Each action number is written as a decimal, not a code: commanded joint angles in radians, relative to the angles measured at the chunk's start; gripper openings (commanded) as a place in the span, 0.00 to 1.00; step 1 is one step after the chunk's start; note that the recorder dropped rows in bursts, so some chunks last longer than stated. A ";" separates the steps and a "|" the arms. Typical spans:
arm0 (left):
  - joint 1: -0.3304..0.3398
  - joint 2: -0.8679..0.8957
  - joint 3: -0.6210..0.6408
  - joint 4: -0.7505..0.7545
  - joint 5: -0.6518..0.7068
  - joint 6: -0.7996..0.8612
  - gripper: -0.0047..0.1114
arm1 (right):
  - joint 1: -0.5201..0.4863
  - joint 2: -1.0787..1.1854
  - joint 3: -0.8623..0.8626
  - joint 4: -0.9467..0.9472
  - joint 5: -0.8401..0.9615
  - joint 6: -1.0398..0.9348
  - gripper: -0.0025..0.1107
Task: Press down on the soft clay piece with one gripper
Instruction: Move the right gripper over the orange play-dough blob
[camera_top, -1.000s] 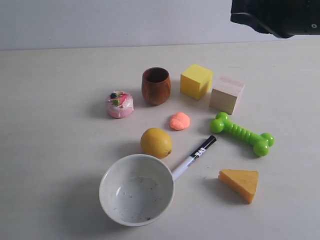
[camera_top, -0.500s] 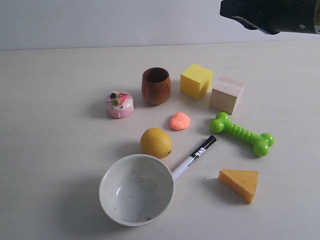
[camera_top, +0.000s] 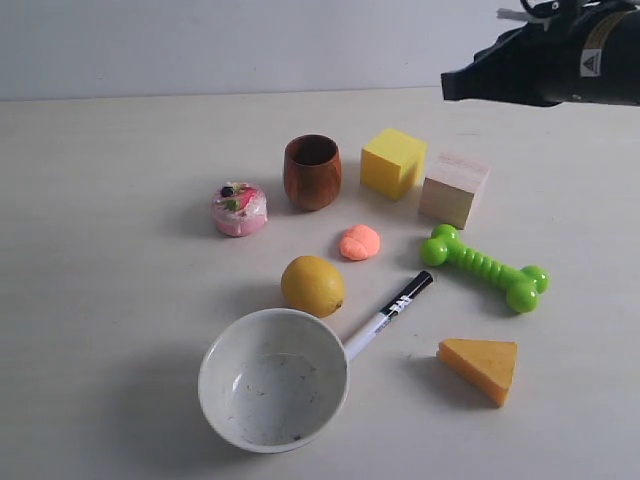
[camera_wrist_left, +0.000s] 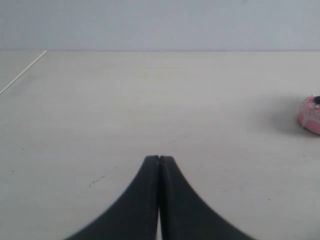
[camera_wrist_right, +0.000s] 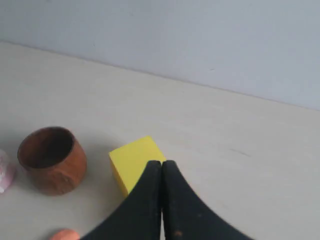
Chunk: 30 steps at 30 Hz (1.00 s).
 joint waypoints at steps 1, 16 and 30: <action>-0.005 -0.007 0.000 -0.002 -0.008 -0.002 0.04 | 0.054 0.009 -0.005 0.243 0.045 -0.301 0.02; -0.005 -0.007 0.000 -0.002 -0.008 -0.002 0.04 | 0.105 0.009 -0.167 0.282 0.320 -0.240 0.02; -0.005 -0.007 0.000 -0.002 -0.008 -0.002 0.04 | 0.122 0.117 -0.292 0.306 0.482 -0.097 0.02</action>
